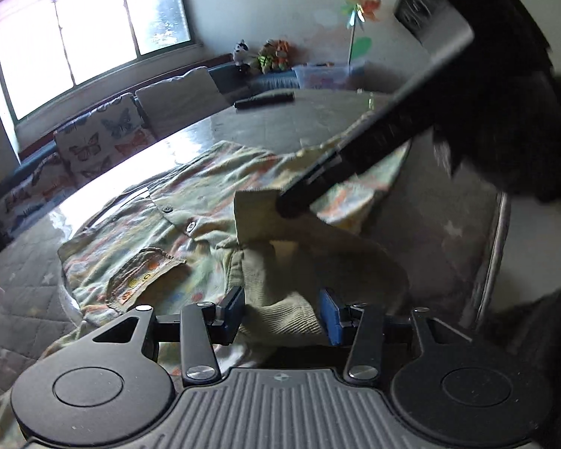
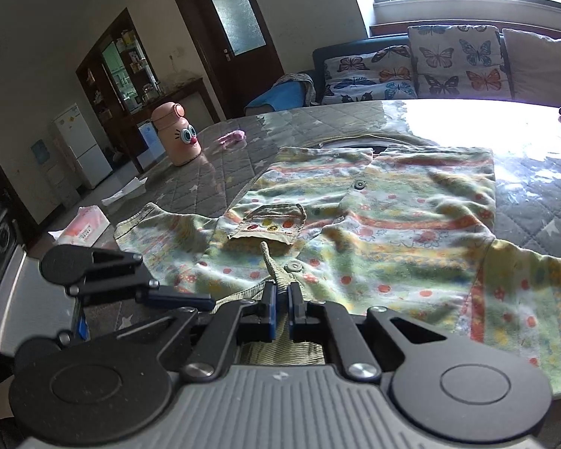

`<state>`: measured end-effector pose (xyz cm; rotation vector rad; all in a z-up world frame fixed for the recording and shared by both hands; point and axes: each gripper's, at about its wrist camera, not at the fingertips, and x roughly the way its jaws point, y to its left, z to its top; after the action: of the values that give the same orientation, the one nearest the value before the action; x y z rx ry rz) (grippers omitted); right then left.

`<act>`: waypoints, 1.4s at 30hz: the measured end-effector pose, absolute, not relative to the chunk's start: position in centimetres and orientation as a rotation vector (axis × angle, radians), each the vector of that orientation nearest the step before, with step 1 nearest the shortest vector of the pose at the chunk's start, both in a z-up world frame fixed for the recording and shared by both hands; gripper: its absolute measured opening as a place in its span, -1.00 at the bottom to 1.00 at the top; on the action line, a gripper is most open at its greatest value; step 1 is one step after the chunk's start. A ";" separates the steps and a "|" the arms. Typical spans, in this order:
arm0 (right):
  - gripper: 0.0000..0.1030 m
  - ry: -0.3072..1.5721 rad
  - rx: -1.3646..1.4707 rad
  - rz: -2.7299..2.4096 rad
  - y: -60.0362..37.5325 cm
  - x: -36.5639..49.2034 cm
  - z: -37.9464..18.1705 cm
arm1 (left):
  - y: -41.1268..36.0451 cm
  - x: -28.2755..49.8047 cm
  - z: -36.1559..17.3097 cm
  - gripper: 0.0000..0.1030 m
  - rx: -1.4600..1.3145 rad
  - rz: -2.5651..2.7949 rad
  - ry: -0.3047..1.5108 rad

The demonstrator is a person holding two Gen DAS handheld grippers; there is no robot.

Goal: Fold clothes

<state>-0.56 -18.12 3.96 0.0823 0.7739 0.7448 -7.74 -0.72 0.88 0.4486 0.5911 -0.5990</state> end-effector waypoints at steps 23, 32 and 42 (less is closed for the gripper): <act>-0.90 0.761 0.084 0.750 -18.3 -1.0 4.6 | 3.8 -5.2 2.7 -0.47 0.058 -0.641 0.574; -0.89 0.771 0.063 0.767 -17.9 -1.1 4.5 | 3.3 -1.9 -0.7 -0.44 0.108 -0.489 0.691; -0.52 0.768 0.005 0.860 -16.4 -1.3 4.9 | 1.2 -4.5 -0.8 -0.15 0.255 -0.556 0.650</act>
<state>-1.32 -16.36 4.92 0.0051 0.7680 0.8604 -4.48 1.24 -0.84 0.2552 0.6501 -0.5557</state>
